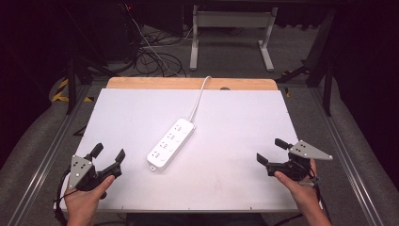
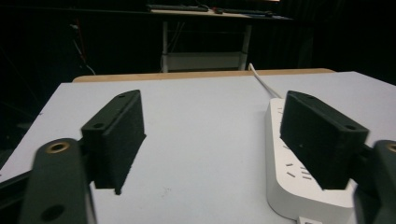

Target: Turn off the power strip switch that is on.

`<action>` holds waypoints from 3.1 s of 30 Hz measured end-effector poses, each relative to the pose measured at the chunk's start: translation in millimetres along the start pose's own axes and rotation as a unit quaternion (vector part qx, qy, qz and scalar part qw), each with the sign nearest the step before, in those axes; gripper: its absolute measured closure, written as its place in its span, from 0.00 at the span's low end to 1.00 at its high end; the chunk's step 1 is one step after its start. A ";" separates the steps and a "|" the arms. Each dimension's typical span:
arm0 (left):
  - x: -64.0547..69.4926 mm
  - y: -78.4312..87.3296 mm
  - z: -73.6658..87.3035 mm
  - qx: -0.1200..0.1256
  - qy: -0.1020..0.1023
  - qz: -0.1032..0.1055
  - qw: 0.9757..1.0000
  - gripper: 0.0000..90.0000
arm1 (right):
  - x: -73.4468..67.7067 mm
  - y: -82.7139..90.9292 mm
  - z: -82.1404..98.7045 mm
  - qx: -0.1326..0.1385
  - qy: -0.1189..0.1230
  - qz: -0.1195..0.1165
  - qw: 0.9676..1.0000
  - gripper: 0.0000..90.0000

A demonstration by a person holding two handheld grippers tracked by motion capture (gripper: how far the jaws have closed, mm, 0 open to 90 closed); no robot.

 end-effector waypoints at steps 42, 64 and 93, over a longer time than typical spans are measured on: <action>7.4 1.9 -30.8 -0.037 0.075 0.068 0.994 1.00 | -1.7 4.3 2.7 -0.008 -0.014 -0.022 1.000 0.11; 32.4 -54.6 -60.2 -0.093 0.030 0.084 0.992 1.00 | -2.4 5.0 0.4 -0.002 -0.018 -0.023 1.000 0.10; 64.4 -140.3 -39.6 -0.192 0.022 0.113 0.975 1.00 | -1.2 6.5 -1.8 0.002 -0.021 -0.025 0.999 0.10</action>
Point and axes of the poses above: each handheld gripper's, and its own axes: y roughly backward along the jaws, z roughly out of its underside, x roughly to its right, the point moved 6 cm from there along -y, roughly forward along the jaws, and after that the axes turned 13 degrees about z, right-handed, at the moved point
